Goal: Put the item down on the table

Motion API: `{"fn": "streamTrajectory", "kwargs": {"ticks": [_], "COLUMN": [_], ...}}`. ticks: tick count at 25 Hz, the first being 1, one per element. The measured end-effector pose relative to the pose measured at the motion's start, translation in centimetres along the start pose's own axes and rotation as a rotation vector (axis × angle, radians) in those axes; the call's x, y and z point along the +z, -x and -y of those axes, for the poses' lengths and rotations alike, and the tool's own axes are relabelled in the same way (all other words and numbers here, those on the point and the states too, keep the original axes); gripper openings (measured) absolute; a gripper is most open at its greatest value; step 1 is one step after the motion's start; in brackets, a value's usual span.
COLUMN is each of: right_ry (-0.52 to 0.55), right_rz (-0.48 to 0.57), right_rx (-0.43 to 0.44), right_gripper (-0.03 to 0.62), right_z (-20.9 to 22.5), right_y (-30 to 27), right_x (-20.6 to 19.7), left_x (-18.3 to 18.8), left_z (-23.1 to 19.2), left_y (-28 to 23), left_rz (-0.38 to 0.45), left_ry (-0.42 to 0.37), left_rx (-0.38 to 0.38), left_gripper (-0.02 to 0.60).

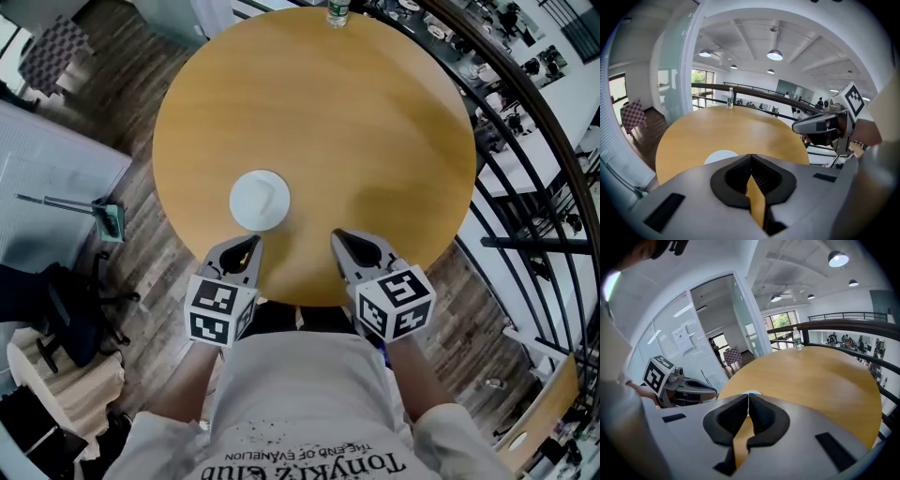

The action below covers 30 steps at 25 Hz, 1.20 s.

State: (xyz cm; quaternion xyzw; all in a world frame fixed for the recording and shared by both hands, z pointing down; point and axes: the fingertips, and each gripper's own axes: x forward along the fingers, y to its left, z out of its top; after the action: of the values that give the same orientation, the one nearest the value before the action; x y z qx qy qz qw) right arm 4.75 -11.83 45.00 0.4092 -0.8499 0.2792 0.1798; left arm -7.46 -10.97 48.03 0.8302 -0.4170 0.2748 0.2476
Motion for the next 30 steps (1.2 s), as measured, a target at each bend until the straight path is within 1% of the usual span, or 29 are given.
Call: {"fn": "streamTrajectory", "kwargs": {"ticks": [2, 5, 8, 14, 23, 30], "right_ry": [-0.003, -0.011, -0.011, 0.016, 0.033, 0.049], "right_rz": [0.005, 0.019, 0.035, 0.056, 0.068, 0.058], "right_rx": [0.008, 0.022, 0.031, 0.046, 0.066, 0.077], "right_gripper": [0.025, 0.025, 0.025, 0.025, 0.025, 0.025], "right_z": [-0.2, -0.4, -0.7, -1.5, -2.7, -2.8], "right_y": [0.4, 1.1, 1.6, 1.7, 2.4, 2.4], "right_x": [0.1, 0.6, 1.4, 2.8, 2.6, 2.3], "left_x": [0.0, -0.3, -0.8, 0.0, 0.5, 0.8], "left_z": [0.8, 1.6, 1.4, 1.1, 2.9, 2.4], "left_y": [0.8, 1.5, 1.9, 2.9, 3.3, 3.5], "left_rz": [0.008, 0.001, -0.018, -0.002, 0.014, 0.026], "left_ry": [0.009, -0.008, -0.010, -0.013, -0.013, -0.015], "left_rx": [-0.017, -0.022, -0.024, -0.015, -0.034, -0.012], "left_gripper": [0.023, 0.023, 0.023, 0.023, 0.023, 0.023]}}
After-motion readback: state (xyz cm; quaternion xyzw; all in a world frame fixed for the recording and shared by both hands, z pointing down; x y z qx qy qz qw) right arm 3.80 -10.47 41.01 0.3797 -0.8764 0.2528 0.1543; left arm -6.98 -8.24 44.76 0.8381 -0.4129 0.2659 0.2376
